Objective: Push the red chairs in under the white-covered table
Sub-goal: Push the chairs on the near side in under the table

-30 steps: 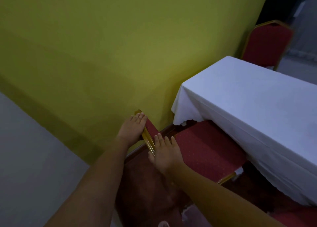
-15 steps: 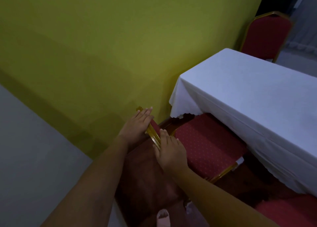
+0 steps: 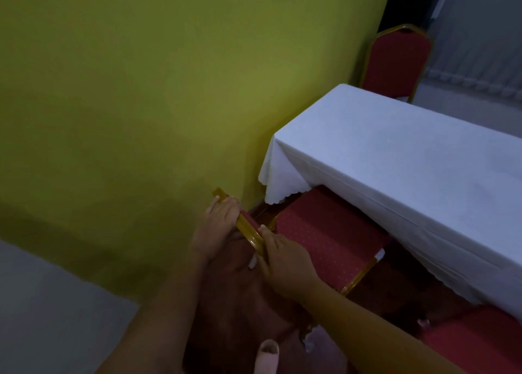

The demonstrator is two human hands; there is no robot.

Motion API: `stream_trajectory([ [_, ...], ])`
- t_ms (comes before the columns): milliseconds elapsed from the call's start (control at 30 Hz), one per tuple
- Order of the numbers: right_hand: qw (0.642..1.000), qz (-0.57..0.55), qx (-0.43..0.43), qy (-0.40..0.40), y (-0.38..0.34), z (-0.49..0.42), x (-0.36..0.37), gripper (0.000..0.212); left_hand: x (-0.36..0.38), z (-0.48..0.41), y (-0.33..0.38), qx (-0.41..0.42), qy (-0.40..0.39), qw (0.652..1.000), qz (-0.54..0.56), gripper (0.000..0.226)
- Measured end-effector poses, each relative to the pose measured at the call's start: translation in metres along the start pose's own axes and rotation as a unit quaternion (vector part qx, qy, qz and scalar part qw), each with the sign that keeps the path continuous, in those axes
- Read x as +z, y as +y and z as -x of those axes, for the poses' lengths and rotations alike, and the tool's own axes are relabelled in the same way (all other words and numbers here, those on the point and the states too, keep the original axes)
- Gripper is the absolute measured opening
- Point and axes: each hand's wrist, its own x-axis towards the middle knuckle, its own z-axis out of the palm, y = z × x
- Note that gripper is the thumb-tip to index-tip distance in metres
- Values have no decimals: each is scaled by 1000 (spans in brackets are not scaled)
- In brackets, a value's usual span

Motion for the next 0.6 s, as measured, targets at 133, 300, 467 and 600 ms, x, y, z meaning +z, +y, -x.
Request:
stream_trajectory([
  [133, 999, -21, 1, -43, 19, -12, -14, 60, 8, -19, 2, 5, -2, 999, 39, 81],
  [300, 998, 19, 20, -51, 47, -20, -25, 61, 28, -47, 2, 43, 5, 997, 56, 55],
  [467, 997, 58, 36, -40, 75, -17, -31, 63, 32, -75, 9, 107, -1, 993, 58, 79],
  [600, 993, 102, 64, 8, 95, -12, -34, 66, 29, -105, 9, 147, -30, 985, 82, 81],
])
